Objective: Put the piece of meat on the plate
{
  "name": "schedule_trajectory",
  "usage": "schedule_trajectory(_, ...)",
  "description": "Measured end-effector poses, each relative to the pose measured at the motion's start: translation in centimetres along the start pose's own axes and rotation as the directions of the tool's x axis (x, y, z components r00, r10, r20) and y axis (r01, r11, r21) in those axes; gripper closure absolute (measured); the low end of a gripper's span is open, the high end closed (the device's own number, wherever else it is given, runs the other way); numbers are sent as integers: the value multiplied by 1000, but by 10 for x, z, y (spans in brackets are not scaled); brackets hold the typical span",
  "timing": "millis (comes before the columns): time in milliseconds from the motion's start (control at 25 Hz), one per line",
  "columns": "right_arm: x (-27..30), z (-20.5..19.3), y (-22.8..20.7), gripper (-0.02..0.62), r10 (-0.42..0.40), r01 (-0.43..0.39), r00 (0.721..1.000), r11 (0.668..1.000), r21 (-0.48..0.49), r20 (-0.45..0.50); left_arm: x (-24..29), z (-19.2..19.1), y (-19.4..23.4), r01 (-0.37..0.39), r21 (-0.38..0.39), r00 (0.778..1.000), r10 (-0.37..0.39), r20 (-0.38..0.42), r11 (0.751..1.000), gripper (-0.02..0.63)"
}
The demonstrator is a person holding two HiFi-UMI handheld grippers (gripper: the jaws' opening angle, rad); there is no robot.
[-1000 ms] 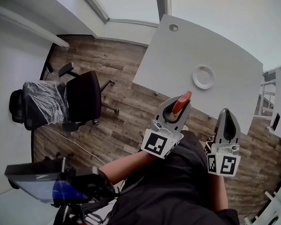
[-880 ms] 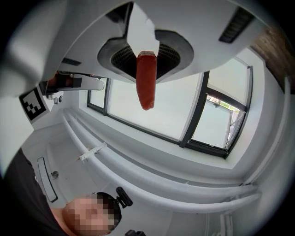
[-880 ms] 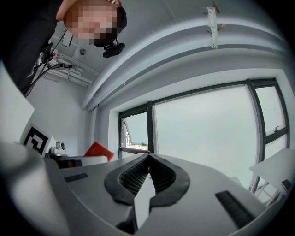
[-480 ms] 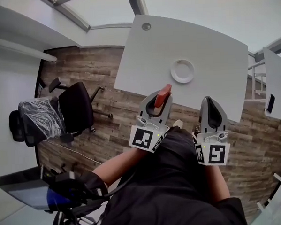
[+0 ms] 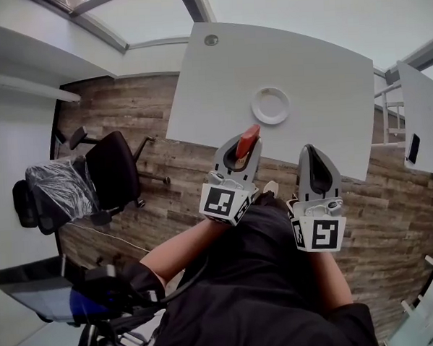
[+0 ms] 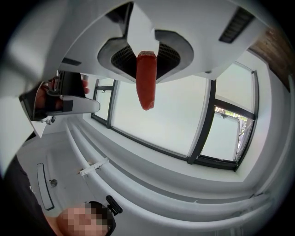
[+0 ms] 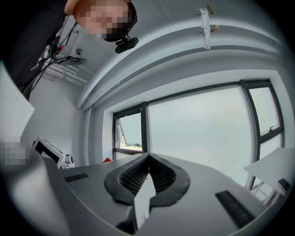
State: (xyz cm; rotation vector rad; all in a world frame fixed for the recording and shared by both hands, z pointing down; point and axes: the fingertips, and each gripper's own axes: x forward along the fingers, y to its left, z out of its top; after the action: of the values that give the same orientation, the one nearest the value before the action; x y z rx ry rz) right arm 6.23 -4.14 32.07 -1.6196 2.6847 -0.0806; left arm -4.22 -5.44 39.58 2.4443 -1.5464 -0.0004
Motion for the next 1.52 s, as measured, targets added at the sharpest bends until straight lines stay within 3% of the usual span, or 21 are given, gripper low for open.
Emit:
schedule_trajectory(400, 14, 9, -8, 591, 2, -2, 1000, 1000, -18, 27, 28, -22, 5, -8, -11, 998, 8, -57, 1000, 512)
schedule_trajectory(1240, 35, -13, -32, 591, -27, 28, 999, 999, 26, -44, 94, -68, 23, -6, -49, 985, -3, -174, 999, 512)
schedule_trajectory(1520, 41, -13, -44, 591, -47, 49, 998, 998, 33, -42, 116, -97, 36, -31, -54, 971, 17, -239, 998, 512)
